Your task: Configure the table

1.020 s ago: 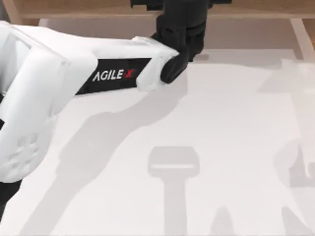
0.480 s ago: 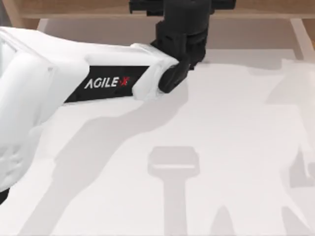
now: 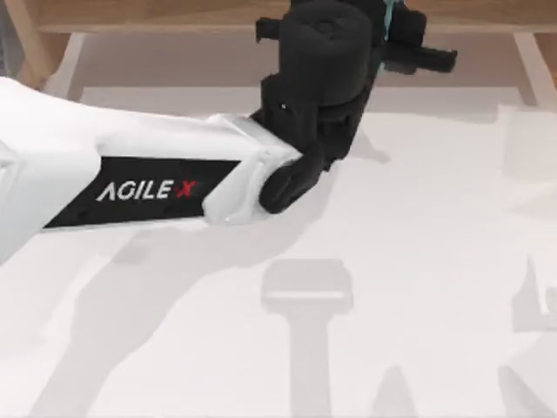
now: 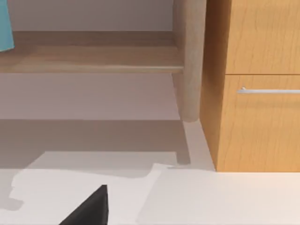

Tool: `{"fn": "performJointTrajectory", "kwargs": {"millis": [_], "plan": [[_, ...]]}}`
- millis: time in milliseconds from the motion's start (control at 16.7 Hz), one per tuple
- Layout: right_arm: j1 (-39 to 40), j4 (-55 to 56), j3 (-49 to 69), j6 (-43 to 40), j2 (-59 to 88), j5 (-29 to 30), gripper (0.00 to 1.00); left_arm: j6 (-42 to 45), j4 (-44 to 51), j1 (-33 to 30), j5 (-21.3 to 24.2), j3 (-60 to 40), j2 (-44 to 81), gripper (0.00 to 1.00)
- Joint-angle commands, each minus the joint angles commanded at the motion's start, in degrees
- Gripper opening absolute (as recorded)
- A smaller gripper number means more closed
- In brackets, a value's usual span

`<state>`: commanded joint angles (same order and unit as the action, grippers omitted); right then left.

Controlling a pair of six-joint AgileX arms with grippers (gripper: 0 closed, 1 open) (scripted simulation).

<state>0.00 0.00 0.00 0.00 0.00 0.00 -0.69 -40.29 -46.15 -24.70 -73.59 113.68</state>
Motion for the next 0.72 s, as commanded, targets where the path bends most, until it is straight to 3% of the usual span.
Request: {"fn": "performJointTrajectory", "kwargs": {"millis": [300, 540, 720], "plan": [[0.00, 0.00, 0.00, 0.00, 0.00, 0.00, 1.00, 1.33, -3.47, 2.98, 15.26, 10.91, -13.34, 0.00], [0.00, 0.00, 0.00, 0.00, 0.00, 0.00, 1.00, 4.47, -8.09, 13.28, 24.05, 14.76, -25.41, 0.00], [0.00, 0.00, 0.00, 0.00, 0.00, 0.00, 1.00, 8.39, -11.40, 24.57, 27.70, 16.60, -32.47, 0.00]]}}
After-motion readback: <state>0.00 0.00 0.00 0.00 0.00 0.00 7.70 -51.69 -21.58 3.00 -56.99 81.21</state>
